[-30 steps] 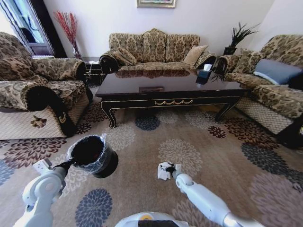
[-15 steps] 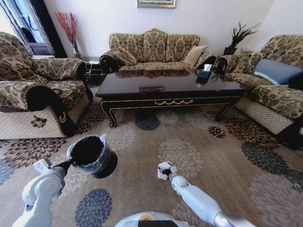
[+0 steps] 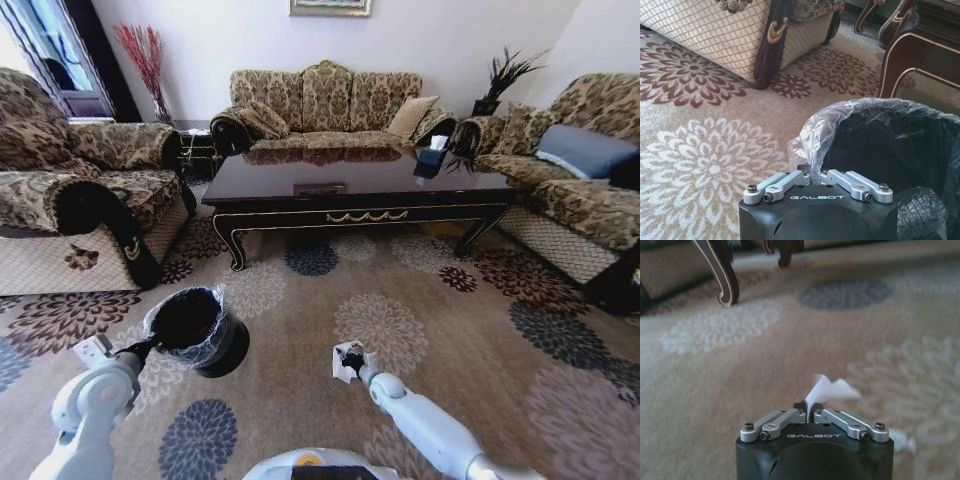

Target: Move to the front of the table and pick up the trash from the floor, then place it into the trash bin.

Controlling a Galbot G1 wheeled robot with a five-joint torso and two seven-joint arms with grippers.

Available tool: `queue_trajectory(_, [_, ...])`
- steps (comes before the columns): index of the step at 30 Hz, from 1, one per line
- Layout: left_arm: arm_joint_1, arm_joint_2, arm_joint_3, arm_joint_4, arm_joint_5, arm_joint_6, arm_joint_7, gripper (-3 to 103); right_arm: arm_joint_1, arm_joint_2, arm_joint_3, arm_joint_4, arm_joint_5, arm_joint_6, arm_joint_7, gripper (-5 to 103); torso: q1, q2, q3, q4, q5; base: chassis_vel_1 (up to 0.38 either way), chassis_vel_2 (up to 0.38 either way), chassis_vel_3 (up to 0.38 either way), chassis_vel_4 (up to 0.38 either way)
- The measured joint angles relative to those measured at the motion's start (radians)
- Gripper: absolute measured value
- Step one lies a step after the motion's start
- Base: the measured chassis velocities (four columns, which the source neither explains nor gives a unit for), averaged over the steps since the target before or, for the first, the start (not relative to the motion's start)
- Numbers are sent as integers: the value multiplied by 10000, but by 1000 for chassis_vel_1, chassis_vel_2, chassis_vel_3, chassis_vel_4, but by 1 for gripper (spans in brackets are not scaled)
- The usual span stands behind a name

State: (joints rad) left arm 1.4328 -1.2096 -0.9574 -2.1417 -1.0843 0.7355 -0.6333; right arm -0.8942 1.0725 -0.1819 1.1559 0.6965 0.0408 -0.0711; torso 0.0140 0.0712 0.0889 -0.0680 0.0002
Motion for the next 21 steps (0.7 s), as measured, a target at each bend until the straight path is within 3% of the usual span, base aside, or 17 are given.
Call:
queue_trajectory(3, [-4,23,-1,3,2,0,-1,3,66,-201,170,235,38,78,-164,2,0,0,0,0,-1,0,0,0,0])
queue_trajectory(12, [-112,-54,229,110,2,0,-1,3,835,-1310,538,2380,1728,179,-342,0,0,0,0,1,-2,0,0,0,0])
queue_trajectory(21, [-209,-134,618,41,12,-1,-4,3,3160,-1581,-914,4106,3125,764,187,0,-1,0,-1,1,-2,0,0,0,0])
